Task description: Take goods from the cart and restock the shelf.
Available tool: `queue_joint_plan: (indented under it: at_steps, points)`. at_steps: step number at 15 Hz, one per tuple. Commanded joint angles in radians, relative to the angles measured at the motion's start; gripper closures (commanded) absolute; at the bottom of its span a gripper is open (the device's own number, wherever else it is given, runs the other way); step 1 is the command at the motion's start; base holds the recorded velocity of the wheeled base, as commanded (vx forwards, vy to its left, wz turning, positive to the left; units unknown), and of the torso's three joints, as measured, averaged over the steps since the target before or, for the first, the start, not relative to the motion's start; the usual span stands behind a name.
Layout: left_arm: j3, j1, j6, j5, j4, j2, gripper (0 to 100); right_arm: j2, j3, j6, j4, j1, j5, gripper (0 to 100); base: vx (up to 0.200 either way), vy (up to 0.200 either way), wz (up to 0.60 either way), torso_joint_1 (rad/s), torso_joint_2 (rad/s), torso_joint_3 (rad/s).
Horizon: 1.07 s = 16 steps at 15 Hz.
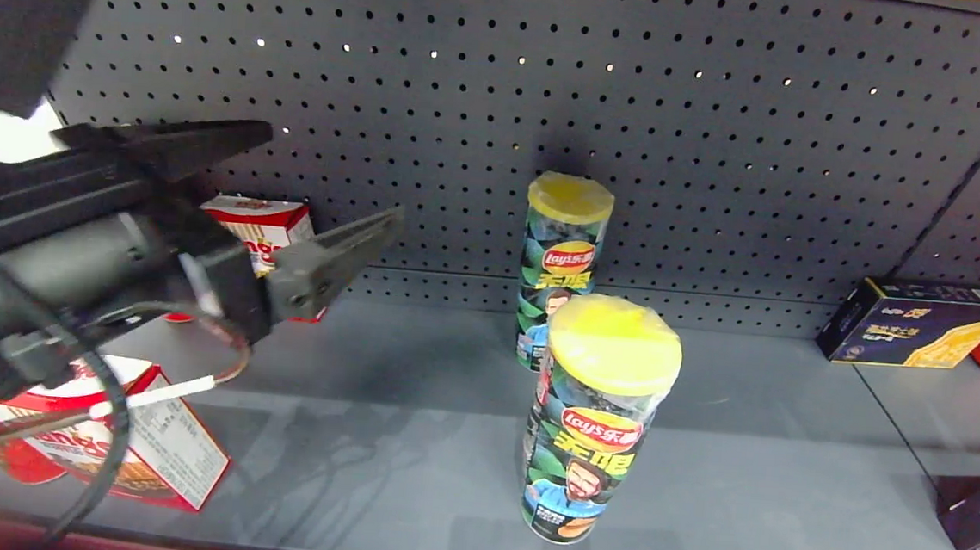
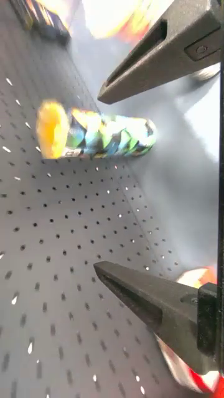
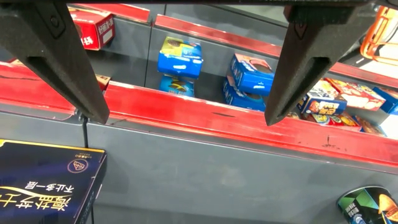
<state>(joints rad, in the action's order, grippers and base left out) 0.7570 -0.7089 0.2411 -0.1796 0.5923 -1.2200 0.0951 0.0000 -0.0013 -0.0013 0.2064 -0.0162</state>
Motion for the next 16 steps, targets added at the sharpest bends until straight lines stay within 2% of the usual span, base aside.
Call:
queue_joint_plan:
  at_steps: [1, 2, 3, 5, 6, 7, 8, 9, 10, 11, 12, 13, 14, 16]
  points:
    - [-0.125, 0.002, 0.001, -0.001, -0.069, 0.29, 0, 0.002, 0.0, 0.0, 0.0, 0.001, -0.001, 0, 0.0, 0.0, 0.0, 0.0, 0.0, 0.0]
    - [-0.165, 0.069, 0.014, 0.002, -0.101, 0.409, 0, 0.002, 0.0, 0.0, 0.0, 0.001, -0.001, 0, 0.0, 0.0, 0.0, 0.0, 0.0, 0.0]
    - [-0.211, 0.097, 0.015, 0.002, -0.1, 0.451, 0, 0.002, 0.0, 0.0, 0.0, 0.001, -0.001, 0, 0.0, 0.0, 0.0, 0.0, 0.0, 0.0]
    - [-0.375, 0.289, 0.009, 0.022, -0.072, 0.605, 0, 0.002, 0.0, 0.0, 0.0, 0.001, -0.001, 0, 0.0, 0.0, 0.0, 0.0, 0.0, 0.0]
    - [-0.407, 0.341, 0.006, 0.043, -0.062, 0.64, 0, 0.002, 0.0, 0.0, 0.0, 0.001, 0.001, 0, 0.0, 0.0, 0.0, 0.0, 0.0, 0.0]
    - [-0.49, 0.468, -0.017, 0.127, -0.052, 0.749, 0, 0.002, 0.0, 0.0, 0.0, 0.001, -0.001, 0, 0.0, 0.0, 0.0, 0.0, 0.0, 0.0]
    - [-0.539, 0.545, -0.045, 0.183, -0.062, 0.823, 0, 0.002, 0.0, 0.0, 0.0, 0.001, -0.001, 0, 0.0, 0.0, 0.0, 0.0, 0.0, 0.0]
    - [-0.565, 0.588, -0.057, 0.215, -0.068, 0.866, 0, 0.002, 0.0, 0.0, 0.0, 0.001, -0.001, 0, 0.0, 0.0, 0.0, 0.0, 0.0, 0.0]
    - [-0.639, 0.683, -0.103, 0.284, -0.097, 0.981, 0, 0.002, 0.0, 0.0, 0.0, 0.001, -0.001, 0, 0.0, 0.0, 0.0, 0.0, 0.0, 0.0]
    - [-0.682, 0.715, -0.124, 0.308, -0.115, 1.037, 0, 0.002, 0.0, 0.0, 0.0, 0.001, -0.001, 0, 0.0, 0.0, 0.0, 0.0, 0.0, 0.0]
    - [-0.729, 0.747, -0.124, 0.319, -0.138, 1.09, 0, 0.002, 0.0, 0.0, 0.0, 0.001, -0.001, 0, 0.0, 0.0, 0.0, 0.0, 0.0, 0.0]
    - [-0.749, 0.753, -0.124, 0.319, -0.147, 1.111, 0, 0.002, 0.0, 0.0, 0.0, 0.001, -0.001, 0, 0.0, 0.0, 0.0, 0.0, 0.0, 0.0]
    - [-0.757, 0.756, -0.121, 0.319, -0.221, 1.156, 0, 0.002, 0.0, 0.0, 0.0, 0.001, -0.001, 0, 0.0, 0.0, 0.0, 0.0, 0.0, 0.0]
    - [-0.757, 0.686, -0.109, 0.316, -0.359, 1.192, 0, 0.002, 0.0, 0.0, 0.0, 0.001, -0.001, 0, 0.0, 0.0, 0.0, 0.0, 0.0, 0.0]
